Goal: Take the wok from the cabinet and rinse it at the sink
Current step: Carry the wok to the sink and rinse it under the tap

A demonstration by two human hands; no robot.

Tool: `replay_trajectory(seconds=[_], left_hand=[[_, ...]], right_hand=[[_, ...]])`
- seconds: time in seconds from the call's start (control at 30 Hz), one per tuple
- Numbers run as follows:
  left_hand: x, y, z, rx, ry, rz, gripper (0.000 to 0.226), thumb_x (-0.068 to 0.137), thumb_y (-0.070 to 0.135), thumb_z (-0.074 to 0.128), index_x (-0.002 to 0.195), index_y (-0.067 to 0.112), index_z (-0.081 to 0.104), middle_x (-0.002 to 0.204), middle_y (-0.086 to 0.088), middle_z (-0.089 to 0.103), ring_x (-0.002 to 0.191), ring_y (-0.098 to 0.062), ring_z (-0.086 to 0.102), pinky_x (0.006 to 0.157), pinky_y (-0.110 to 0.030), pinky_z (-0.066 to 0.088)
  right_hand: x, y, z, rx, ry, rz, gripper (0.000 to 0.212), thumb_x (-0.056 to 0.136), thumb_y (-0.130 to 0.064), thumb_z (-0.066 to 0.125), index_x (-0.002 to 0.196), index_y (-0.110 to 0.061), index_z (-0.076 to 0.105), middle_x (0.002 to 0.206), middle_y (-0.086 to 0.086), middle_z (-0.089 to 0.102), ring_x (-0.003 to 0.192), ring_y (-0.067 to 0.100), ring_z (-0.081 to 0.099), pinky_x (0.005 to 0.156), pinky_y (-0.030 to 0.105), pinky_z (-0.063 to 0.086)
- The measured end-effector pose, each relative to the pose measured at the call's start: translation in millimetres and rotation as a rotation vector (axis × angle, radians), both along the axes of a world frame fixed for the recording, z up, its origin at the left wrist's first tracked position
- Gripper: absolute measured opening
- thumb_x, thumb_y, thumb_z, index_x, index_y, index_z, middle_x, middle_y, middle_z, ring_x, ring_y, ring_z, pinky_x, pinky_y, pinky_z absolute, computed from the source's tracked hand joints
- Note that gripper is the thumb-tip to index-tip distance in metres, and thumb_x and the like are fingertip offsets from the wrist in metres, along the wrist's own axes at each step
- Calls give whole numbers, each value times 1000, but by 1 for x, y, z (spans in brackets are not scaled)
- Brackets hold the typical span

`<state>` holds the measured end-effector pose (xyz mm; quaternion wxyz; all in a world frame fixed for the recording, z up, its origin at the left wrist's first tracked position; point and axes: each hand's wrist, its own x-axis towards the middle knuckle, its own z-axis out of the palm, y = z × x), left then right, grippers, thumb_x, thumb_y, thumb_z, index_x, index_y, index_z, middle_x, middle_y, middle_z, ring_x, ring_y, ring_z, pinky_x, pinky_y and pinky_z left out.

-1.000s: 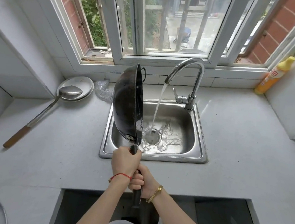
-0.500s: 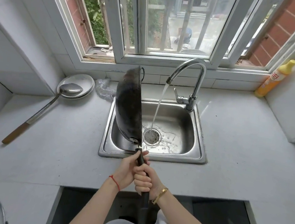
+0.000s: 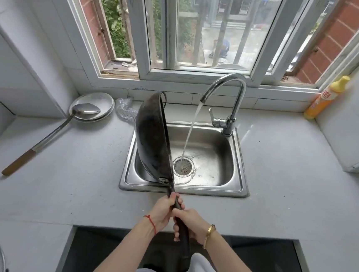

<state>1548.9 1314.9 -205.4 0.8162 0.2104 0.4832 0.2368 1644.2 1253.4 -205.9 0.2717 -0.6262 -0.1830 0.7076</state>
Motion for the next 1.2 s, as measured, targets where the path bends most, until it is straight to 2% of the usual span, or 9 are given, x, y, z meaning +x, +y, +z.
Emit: replay_trajectory(seconds=[0.1, 0.17, 0.33, 0.43, 0.6, 0.77, 0.97, 1.1, 1.2], left_hand=[[9, -3, -3, -1, 14, 31, 24, 106, 15, 33, 86, 6, 44, 71, -7, 45, 61, -19, 47, 58, -28, 51], [13, -3, -2, 5, 20, 36, 24, 105, 14, 34, 85, 6, 45, 69, -7, 46, 59, -19, 49, 62, -29, 51], [20, -7, -1, 39, 69, 9, 23, 105, 15, 37, 86, 6, 48, 69, -7, 50, 61, -20, 50, 63, -32, 52], [27, -7, -1, 77, 126, -22, 23, 104, 16, 40, 85, 6, 48, 70, -7, 52, 59, -20, 53, 65, -33, 53], [40, -8, -3, 178, 260, -125, 29, 103, 21, 44, 79, 7, 52, 61, -4, 61, 64, -21, 60, 89, -44, 52], [41, -7, -5, 279, 348, -225, 28, 103, 27, 45, 86, 7, 54, 76, -9, 62, 67, -17, 62, 66, -26, 51], [43, -9, -9, 299, 410, -262, 26, 101, 28, 48, 103, 2, 53, 87, -12, 62, 72, -17, 62, 68, -27, 53], [48, -9, -11, 314, 480, -289, 43, 99, 33, 51, 120, -4, 53, 106, -20, 66, 98, -30, 66, 90, -40, 55], [53, -7, -11, 323, 498, -280, 36, 100, 30, 51, 117, -1, 53, 95, -13, 65, 83, -22, 67, 73, -31, 56]], right_hand=[[-9, -6, -8, 120, -366, -58, 19, 91, -22, 55, 93, -4, 60, 63, 6, 61, 45, 16, 59, 59, 39, 62], [-16, -10, -8, 155, -526, -79, 24, 93, -31, 55, 106, -10, 61, 76, 6, 64, 52, 16, 62, 50, 27, 59], [-18, -22, -7, 214, -791, -46, 29, 94, -48, 52, 96, -22, 63, 74, -3, 65, 61, 14, 66, 54, 26, 57], [-11, -21, -6, 251, -690, -82, 27, 96, -42, 53, 96, -18, 65, 72, -1, 64, 60, 13, 62, 51, 24, 54], [3, -23, -2, 236, -528, -159, 23, 98, -39, 53, 97, -17, 62, 60, -3, 53, 45, 10, 49, 39, 19, 41], [6, -24, -3, 169, -319, -247, 30, 97, -43, 51, 84, -16, 56, 51, 2, 49, 37, 13, 43, 39, 23, 42], [4, -27, -3, 128, -218, -273, 35, 99, -39, 48, 80, -10, 53, 49, 1, 48, 36, 13, 43, 37, 21, 40], [9, -27, -5, 119, -223, -257, 31, 99, -37, 49, 82, -11, 53, 50, 1, 49, 36, 13, 43, 38, 21, 40], [13, -25, -5, 127, -212, -247, 27, 99, -33, 51, 83, -11, 52, 50, 2, 47, 38, 14, 43, 38, 22, 40]])
